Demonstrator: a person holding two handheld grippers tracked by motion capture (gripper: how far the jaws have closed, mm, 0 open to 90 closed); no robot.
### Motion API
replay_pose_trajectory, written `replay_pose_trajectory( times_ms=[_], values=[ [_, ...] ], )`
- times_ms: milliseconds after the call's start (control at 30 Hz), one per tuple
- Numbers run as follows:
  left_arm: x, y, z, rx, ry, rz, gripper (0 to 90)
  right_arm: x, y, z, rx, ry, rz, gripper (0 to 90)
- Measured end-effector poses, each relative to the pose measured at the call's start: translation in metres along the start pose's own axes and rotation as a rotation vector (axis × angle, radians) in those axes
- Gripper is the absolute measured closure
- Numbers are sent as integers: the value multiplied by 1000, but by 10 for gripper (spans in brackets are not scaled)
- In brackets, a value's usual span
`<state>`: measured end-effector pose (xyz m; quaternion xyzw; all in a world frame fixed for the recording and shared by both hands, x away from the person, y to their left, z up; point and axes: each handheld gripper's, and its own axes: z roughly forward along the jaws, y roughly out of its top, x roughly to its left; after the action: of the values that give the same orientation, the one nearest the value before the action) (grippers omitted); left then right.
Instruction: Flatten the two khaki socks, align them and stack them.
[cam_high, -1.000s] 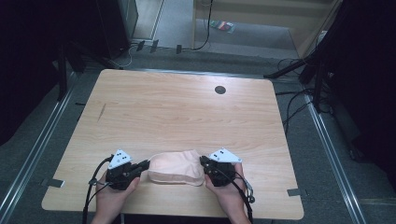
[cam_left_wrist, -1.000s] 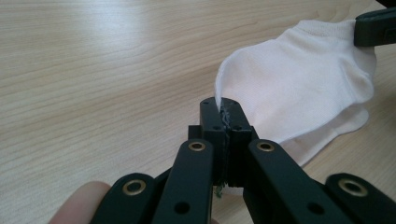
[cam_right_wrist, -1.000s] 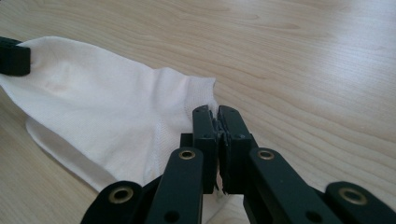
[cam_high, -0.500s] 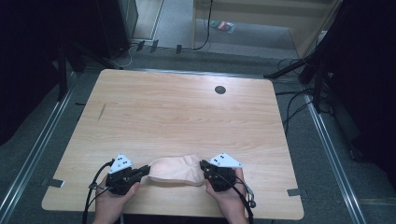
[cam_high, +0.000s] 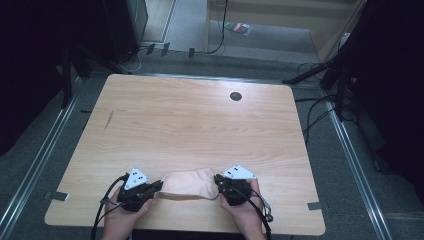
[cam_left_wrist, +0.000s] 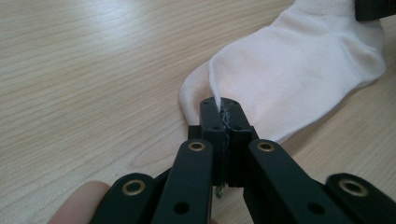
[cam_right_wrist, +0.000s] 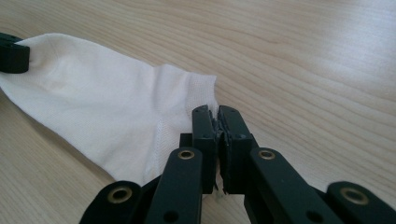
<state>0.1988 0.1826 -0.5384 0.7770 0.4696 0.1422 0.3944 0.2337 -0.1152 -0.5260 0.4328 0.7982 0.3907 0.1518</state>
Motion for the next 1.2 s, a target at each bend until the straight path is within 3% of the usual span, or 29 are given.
replay_pose_trajectory(
  times_ms=[33,100,200,300,400,533,700,967,1100,1200],
  values=[
    [1,0,0,-4,-7,-4,897,-1,-1,1,4,5,6,843],
    [2,-1,0,-21,-6,-11,846,-2,-2,4,11,23,12,702],
    [7,-1,-2,-59,12,-44,627,-4,-1,2,-2,26,10,562],
    [10,1,-10,-147,5,-82,552,-4,1,-7,-54,23,35,583],
    [6,3,-15,-207,-10,-69,637,-1,-1,-17,-99,35,54,705],
    [0,2,-6,-157,-59,-64,741,8,-2,-13,-95,65,30,774],
    [4,1,-7,-166,-48,-83,739,14,-3,-11,-94,66,20,782],
    [22,0,-19,-195,-32,-141,764,-7,-4,-19,-124,40,82,781],
    [24,0,-22,-215,-45,-143,779,-14,-6,-20,-127,31,95,784],
    [17,1,-22,-220,-86,-106,834,-14,-7,-19,-129,42,98,857]
  ],
)
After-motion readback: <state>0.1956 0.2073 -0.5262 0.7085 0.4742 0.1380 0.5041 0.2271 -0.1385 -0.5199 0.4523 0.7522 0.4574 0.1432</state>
